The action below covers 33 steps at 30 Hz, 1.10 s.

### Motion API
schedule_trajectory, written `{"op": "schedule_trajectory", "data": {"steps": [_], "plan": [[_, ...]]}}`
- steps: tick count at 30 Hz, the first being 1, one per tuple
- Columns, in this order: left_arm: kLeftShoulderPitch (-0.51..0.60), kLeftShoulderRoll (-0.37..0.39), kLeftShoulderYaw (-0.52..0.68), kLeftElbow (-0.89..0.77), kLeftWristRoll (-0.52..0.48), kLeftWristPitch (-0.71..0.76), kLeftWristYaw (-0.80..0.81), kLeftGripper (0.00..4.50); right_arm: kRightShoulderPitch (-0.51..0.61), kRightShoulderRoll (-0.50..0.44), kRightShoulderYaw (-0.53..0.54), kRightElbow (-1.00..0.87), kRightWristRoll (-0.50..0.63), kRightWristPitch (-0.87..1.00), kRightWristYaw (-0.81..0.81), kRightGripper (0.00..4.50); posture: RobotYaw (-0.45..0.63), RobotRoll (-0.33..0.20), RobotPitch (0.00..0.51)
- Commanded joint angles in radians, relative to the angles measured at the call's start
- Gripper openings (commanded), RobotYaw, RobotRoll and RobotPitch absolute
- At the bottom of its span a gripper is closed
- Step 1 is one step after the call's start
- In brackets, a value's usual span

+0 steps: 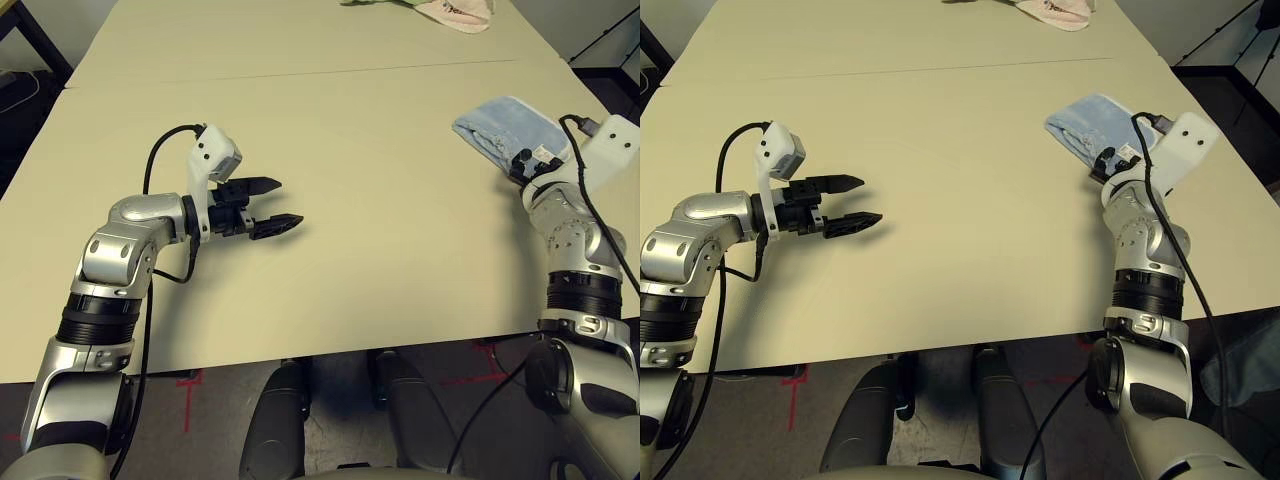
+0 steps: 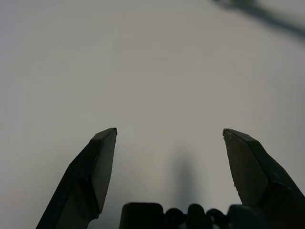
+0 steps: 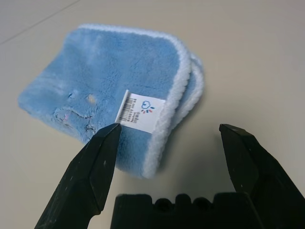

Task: Fold the towel and set it aside.

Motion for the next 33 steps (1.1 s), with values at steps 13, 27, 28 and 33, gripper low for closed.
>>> {"op": "schedule_trajectory", "data": {"steps": [13,27,28,33], "plan": [[0.041,-0.209,0.19,-0.009,0.062,-0.066,0.498,4.5,-0.018,-0.125,0.21,0.273,-0.207,-0.582,0.431,4.47,-0.04,0.0,0.146],[0.143,-0.375,0.335,0.105,0.267,-0.471,1.037,4.5,-0.19,-0.02,0.242,0.719,-0.212,-1.015,0.695,4.47,0.01,0.0,0.147],[0.153,-0.378,0.338,0.117,0.28,-0.492,1.06,4.5,-0.192,-0.014,0.241,0.726,-0.212,-1.014,0.695,4.47,0.01,0.0,0.149],[0.212,-0.366,0.34,0.125,0.27,-0.526,1.051,4.5,-0.173,-0.01,0.25,0.714,-0.224,-0.984,0.7,4.47,0.01,0.0,0.161]]}}
